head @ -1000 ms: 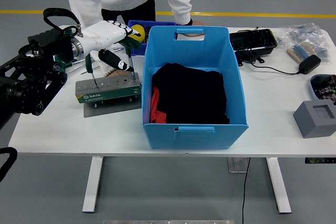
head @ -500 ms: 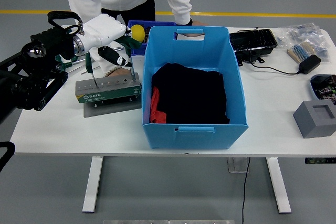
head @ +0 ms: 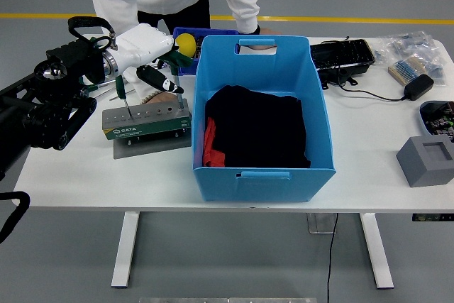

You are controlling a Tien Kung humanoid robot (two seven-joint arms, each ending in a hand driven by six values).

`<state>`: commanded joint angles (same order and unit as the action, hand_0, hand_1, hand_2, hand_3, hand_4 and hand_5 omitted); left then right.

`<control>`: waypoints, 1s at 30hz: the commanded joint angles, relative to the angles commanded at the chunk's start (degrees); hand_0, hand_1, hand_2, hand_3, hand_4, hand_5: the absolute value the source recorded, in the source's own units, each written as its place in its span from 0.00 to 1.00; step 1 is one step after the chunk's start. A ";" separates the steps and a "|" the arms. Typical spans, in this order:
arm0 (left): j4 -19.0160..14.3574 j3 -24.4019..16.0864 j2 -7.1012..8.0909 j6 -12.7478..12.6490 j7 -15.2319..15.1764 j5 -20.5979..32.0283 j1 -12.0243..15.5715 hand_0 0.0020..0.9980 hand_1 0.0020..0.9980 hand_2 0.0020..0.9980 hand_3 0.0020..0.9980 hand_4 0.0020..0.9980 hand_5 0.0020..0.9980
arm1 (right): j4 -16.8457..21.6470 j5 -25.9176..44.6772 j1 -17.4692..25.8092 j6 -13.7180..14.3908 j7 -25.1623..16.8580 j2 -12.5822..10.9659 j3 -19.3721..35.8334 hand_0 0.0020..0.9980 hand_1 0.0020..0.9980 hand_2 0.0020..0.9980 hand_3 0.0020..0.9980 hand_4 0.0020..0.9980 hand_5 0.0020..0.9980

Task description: Lift tool from toolbox,place it in box,lift tool from toolbox,place it in box

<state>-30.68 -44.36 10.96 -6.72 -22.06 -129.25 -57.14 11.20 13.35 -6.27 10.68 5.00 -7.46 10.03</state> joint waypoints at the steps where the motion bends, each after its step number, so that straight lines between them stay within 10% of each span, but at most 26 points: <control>1: 0.13 0.04 -0.12 -0.01 0.05 0.07 -0.14 0.27 0.21 0.25 0.35 1.00 0.65 | 0.00 -0.12 -0.03 0.01 0.02 -0.02 0.07 0.69 0.69 0.77 0.66 0.87 0.73; 30: 2.96 0.25 -1.95 3.34 6.32 6.98 -0.67 0.16 0.07 0.12 0.18 1.00 0.69 | -0.10 -1.01 -0.44 0.51 -0.03 -0.17 0.70 0.69 0.67 0.77 0.65 0.87 0.73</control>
<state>-27.71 -44.11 9.01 -3.38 -15.74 -122.27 -57.81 11.10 12.34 -6.71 11.19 4.97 -7.63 10.73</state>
